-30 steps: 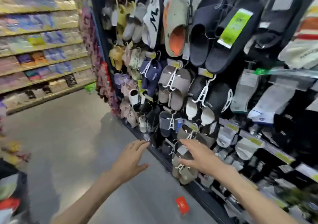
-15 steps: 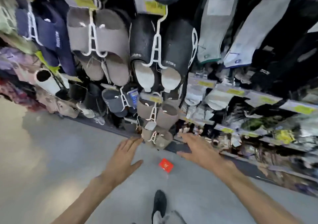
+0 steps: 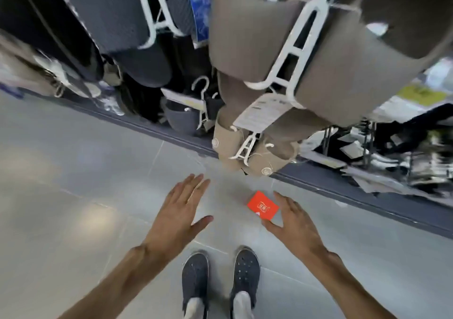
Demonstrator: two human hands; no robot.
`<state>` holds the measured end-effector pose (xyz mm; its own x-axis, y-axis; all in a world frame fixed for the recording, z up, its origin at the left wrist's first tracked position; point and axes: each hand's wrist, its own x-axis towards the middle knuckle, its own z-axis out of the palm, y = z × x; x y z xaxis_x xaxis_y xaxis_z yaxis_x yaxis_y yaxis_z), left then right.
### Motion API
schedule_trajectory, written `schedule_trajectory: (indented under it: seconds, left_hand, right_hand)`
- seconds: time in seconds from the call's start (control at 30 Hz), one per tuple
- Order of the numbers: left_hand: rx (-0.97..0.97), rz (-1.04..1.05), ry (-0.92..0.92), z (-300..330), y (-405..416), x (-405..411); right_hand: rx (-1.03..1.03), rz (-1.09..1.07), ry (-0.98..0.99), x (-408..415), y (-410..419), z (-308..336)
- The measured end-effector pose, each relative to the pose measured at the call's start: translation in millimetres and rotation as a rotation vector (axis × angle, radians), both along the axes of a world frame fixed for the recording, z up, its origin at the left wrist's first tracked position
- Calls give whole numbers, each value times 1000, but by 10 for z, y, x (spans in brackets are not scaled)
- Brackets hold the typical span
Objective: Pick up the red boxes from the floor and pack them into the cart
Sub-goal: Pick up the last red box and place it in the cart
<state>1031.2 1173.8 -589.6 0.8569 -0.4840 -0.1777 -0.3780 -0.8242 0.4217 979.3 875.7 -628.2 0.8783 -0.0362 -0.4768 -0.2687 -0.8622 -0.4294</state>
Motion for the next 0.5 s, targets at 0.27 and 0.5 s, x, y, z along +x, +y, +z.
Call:
schedule_trajectory:
  seconds: [0.27, 0.5]
  left_hand:
    - [-100, -19, 57, -1685, 193, -236]
    - [-111, -18, 105, -2204, 361, -460]
  right_hand:
    - [-139, -69, 30, 51, 51, -2187]
    - [-243, -93, -17, 2, 48, -2896]
